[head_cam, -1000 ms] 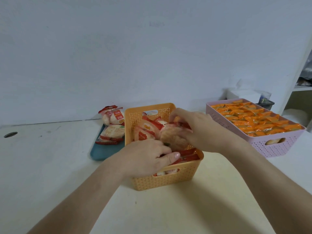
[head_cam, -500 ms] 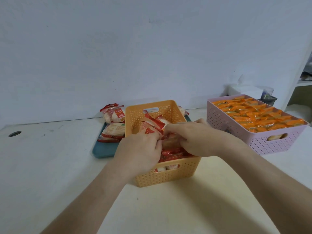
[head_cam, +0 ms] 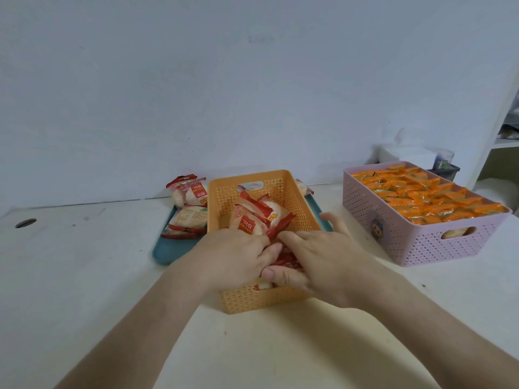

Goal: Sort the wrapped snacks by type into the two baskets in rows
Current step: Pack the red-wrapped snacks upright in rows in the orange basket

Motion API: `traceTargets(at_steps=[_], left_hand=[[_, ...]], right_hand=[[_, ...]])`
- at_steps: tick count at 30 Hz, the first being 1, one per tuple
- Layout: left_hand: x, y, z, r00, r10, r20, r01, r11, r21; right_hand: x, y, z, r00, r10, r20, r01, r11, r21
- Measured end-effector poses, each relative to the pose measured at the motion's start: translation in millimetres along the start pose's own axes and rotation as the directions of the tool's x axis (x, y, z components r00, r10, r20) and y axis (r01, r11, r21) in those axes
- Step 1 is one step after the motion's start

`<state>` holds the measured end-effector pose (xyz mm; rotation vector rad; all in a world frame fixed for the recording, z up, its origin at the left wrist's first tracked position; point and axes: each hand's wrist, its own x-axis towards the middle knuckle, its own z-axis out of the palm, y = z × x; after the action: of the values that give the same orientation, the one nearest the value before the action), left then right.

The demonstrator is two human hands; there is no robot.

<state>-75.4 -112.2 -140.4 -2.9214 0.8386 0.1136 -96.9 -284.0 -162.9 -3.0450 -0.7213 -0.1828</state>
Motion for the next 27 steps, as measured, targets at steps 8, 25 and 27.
traceTargets(at_steps=[8,25,27], left_hand=[[1.9,-23.1,5.0,0.950,-0.048,-0.307,-0.030,0.969,-0.246],[17.9,-49.6,1.8,0.941,-0.077,-0.329,0.045,0.994,-0.104],[15.8,-50.2,1.7,0.945,-0.092,-0.314,0.052,0.990,-0.133]], right_hand=[[11.8,11.1,-25.1,0.998,-0.038,0.048,0.017,0.919,0.393],[104.5,5.5,-19.9,0.989,0.136,0.062,-0.149,0.850,0.506],[113.3,3.6,-13.2,0.986,0.159,0.048,-0.163,0.872,0.462]])
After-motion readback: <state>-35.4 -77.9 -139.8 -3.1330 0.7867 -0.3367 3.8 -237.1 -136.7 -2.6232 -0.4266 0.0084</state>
